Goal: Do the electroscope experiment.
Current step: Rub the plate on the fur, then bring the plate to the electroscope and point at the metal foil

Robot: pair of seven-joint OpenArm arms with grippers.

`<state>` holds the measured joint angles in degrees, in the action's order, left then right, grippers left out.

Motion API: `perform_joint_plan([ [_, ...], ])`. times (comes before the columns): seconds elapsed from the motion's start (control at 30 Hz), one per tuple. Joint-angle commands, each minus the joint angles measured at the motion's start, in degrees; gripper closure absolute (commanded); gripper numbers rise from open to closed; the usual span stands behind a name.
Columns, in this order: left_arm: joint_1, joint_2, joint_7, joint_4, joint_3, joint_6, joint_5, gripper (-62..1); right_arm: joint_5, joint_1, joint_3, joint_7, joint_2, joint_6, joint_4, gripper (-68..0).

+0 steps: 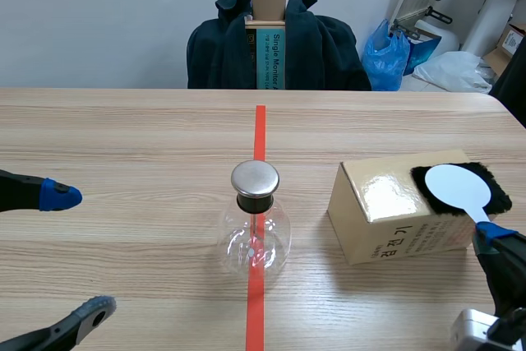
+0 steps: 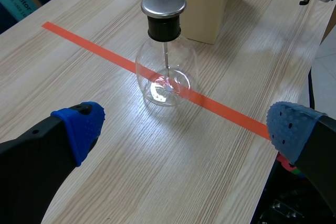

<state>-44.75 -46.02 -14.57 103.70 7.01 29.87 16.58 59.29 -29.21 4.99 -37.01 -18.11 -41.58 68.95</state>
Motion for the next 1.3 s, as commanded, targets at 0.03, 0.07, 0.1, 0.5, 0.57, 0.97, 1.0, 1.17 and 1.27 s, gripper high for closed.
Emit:
perform_joint_plan([
  [0.03, 0.5, 0.4, -0.5, 0.3, -0.1, 0.1, 0.5, -62.3, -1.8, 0.8, 0.7, 0.0, -0.7, -3.3, 1.5, -0.6],
  [0.07, 0.5, 0.4, -0.5, 0.3, -0.1, 0.1, 0.5, -62.3, -2.1, 0.8, 1.1, -0.1, -0.7, -3.3, 2.0, -0.7],
  [0.1, 0.5, 0.4, -0.5, 0.3, -0.1, 0.1, 0.5, -62.3, -2.6, 0.8, 1.6, -0.2, -0.7, -3.3, 2.9, -0.6],
  [0.5, 0.5, 0.4, -0.5, 0.3, -0.1, 0.1, 0.3, -62.3, -12.5, 6.7, 8.3, 2.0, -7.4, -3.3, 20.2, -0.6],
  [0.57, 0.5, 0.4, -0.5, 0.3, -0.1, 0.1, 0.3, -62.3, -13.8, 9.2, 9.6, 2.5, -7.9, -3.3, 22.9, -0.6],
  [0.97, 0.7, 2.1, 2.6, 0.2, -0.1, 0.1, 0.0, -52.5, -18.0, 19.3, 10.5, 5.9, -9.4, -3.3, 31.2, -0.6],
  [1.0, 0.7, 2.5, 3.2, 0.2, -0.1, 0.1, -0.2, -48.3, -18.1, 19.8, 10.5, 6.0, -9.4, -3.3, 31.6, -0.6],
  [1.17, 2.1, 4.2, 6.8, -0.2, -0.3, 0.2, -0.3, -15.6, -19.1, 22.4, 10.5, 6.3, -9.5, -2.9, 32.6, -0.6],
  [1.27, 5.8, 5.0, 6.9, -2.6, -2.1, 0.3, -0.3, -2.0, -19.8, 23.9, 10.5, 6.3, -9.5, -2.8, 32.7, -0.6],
])
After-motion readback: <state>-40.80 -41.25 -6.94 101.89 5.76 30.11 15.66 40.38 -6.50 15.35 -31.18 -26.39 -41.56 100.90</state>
